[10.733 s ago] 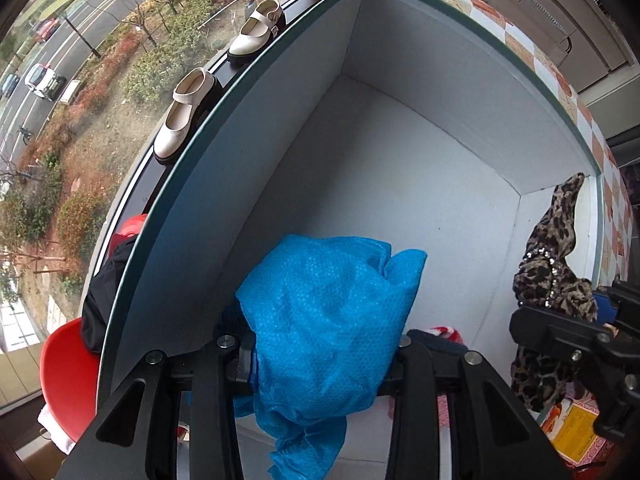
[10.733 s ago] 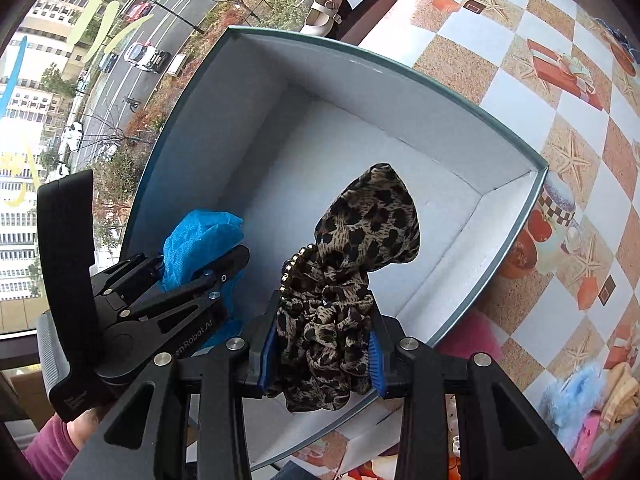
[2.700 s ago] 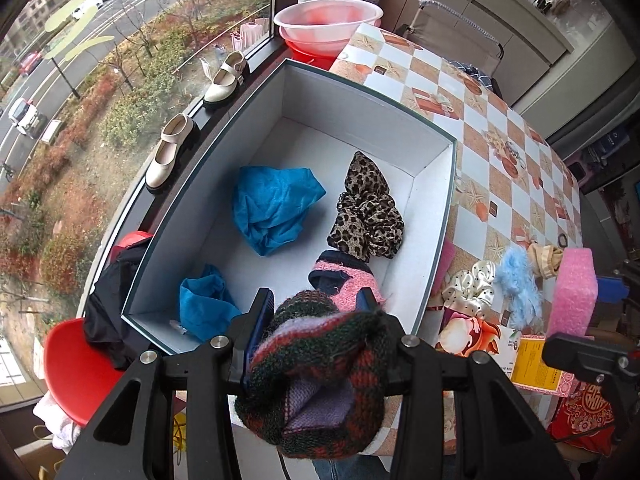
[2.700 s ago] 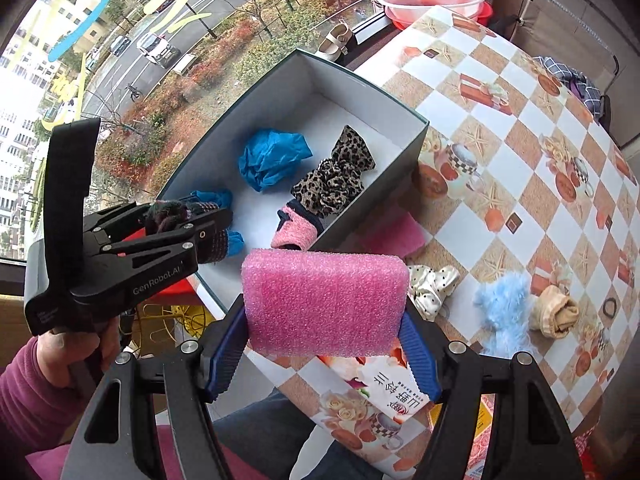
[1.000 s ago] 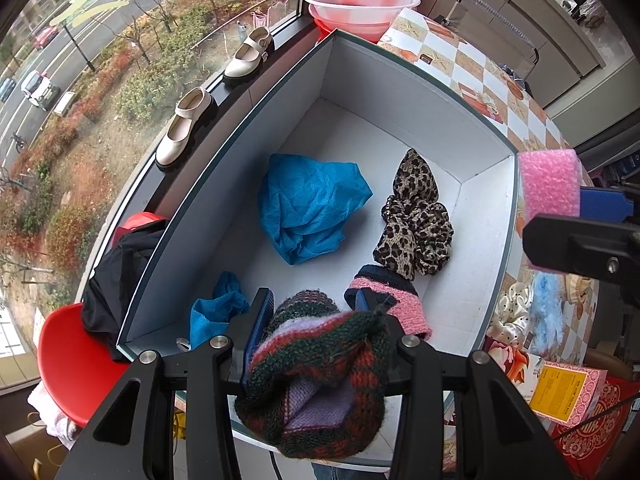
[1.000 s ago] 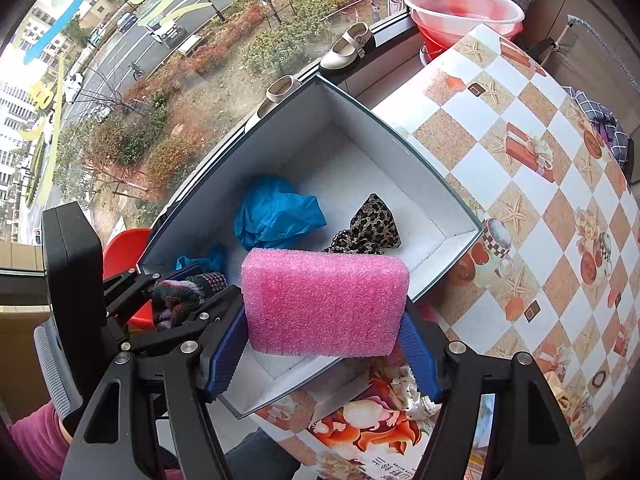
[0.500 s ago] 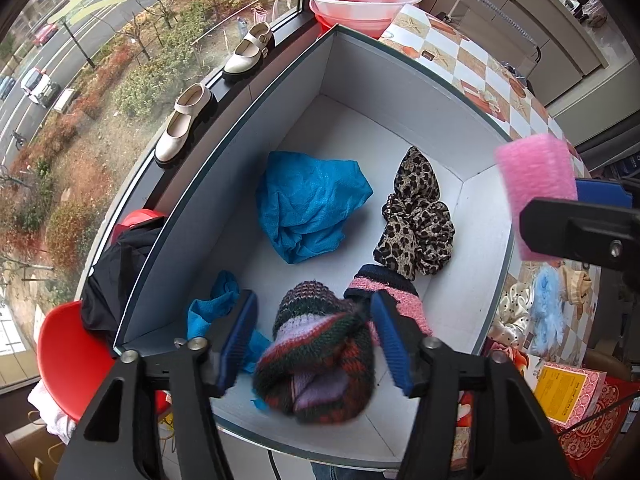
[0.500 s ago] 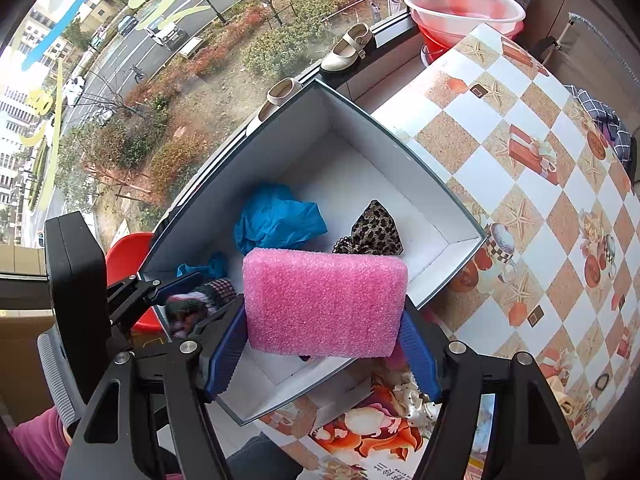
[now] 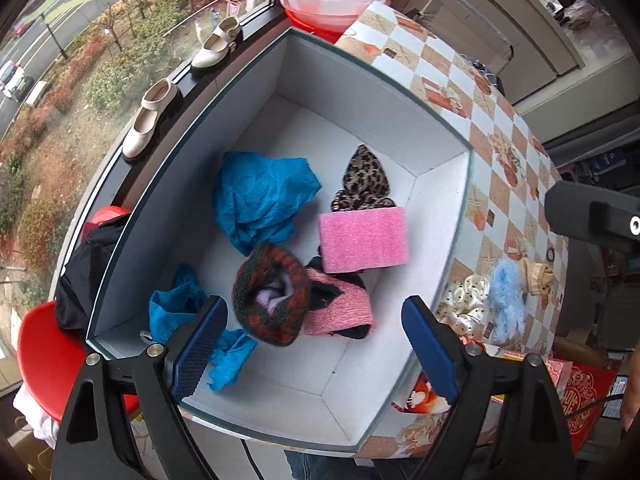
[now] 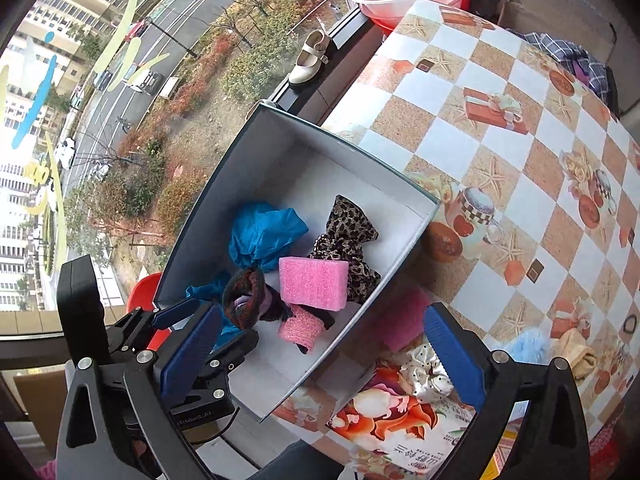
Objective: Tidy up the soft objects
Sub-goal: 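Move both tools back toward the blue fluffy puff and polka-dot scrunchie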
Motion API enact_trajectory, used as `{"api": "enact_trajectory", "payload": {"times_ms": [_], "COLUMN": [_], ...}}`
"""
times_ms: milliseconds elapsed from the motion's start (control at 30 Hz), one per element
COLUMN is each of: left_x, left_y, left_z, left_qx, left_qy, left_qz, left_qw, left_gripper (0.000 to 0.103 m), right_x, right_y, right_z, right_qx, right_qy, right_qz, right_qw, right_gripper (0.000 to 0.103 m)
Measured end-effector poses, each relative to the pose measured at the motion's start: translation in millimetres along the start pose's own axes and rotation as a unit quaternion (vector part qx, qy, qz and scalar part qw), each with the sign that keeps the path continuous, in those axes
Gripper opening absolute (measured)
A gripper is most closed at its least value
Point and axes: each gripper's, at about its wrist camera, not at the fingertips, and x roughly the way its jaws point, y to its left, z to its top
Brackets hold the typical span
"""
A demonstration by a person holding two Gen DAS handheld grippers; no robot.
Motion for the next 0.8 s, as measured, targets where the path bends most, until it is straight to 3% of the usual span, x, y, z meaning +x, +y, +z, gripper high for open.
{"api": "enact_trajectory", "payload": {"times_ms": [200, 367, 600, 800], "left_x": [-7, 5, 49, 96], "left_y": [-63, -117, -172, -198], "left_z": [1, -7, -18, -15], "left_qx": [0.080, 0.142, 0.189, 0.197], "left_qy": [0.015, 0.046, 0.106, 0.158], "left_qz": [-0.038, -0.054, -0.030, 0.006], "left_qw": [0.9960, 0.9873, 0.9757, 0.9674], "left_gripper": [0.091, 0.091, 0.091, 0.091], "right_x": [-46, -81, -119, -119], "right_y": [-52, -99, -170, -234], "right_z": [-29, -64, -120, -157], "right_qx": [0.083, 0.142, 0.220, 0.276], "right_qy": [-0.015, -0.017, -0.031, -0.025], "right_qz": [0.030, 0.034, 0.022, 0.000], "right_qw": [0.996, 0.989, 0.975, 0.961], "right_gripper": [0.101, 0.101, 0.101, 0.101]}}
